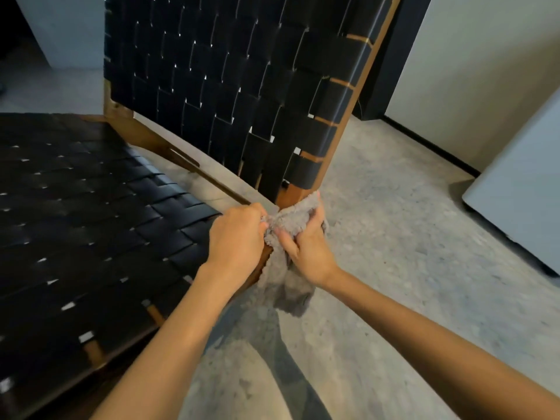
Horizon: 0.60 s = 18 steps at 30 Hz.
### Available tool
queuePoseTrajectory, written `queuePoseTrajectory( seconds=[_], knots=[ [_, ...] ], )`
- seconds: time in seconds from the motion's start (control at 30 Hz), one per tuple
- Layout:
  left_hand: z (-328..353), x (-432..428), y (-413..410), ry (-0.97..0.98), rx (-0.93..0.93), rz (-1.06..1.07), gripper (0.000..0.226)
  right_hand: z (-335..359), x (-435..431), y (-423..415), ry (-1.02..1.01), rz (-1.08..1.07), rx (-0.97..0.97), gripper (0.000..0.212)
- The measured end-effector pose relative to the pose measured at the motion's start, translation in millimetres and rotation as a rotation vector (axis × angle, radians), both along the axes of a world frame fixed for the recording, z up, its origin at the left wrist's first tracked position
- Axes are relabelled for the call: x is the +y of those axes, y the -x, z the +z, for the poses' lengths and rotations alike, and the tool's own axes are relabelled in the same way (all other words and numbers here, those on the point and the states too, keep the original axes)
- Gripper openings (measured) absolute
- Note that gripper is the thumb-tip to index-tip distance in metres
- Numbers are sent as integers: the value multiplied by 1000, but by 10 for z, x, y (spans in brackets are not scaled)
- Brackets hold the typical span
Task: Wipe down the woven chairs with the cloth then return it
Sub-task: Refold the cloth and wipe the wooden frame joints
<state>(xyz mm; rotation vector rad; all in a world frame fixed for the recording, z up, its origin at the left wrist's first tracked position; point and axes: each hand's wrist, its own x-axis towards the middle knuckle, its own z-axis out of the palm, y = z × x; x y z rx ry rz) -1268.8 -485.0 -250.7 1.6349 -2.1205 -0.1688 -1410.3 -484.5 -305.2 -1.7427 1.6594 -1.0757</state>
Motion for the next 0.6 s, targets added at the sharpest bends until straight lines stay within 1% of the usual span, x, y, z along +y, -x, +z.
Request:
queuePoseTrajectory(
  seconds=[0.1, 0.2, 0.27, 0.33, 0.4, 0.47, 0.5, 0.57, 0.6],
  knots=[
    [10, 70, -2, -18, -62, 34, 21, 63, -55, 38, -113, -43, -50, 110],
    [38, 127, -88, -70, -28, 47, 24, 150, -94, -26, -294, -81, -39, 121],
    [56, 171, -168, -77, -11, 60, 24, 183, -101, -84, -378, -119, 21, 127],
    [71, 206, -238, -79, 1, 72, 24, 190, -79, -147, -411, -137, 84, 131],
    [71, 225, -262, -71, 20, 64, 24, 176, -59, -143, -402, -127, 110, 133],
    [60, 244, -235, -54, 38, 47, 24, 153, -28, -66, -333, -78, 107, 130],
    [48, 248, -207, -45, 52, 41, 22, 128, -23, 5, -265, -52, 101, 124],
    [20, 273, -130, -45, 85, 62, 20, 63, -18, 192, -189, -3, 81, 102],
    [3, 294, -76, -46, 94, 88, 20, 12, -15, 295, -207, 18, 62, 91]
  ],
)
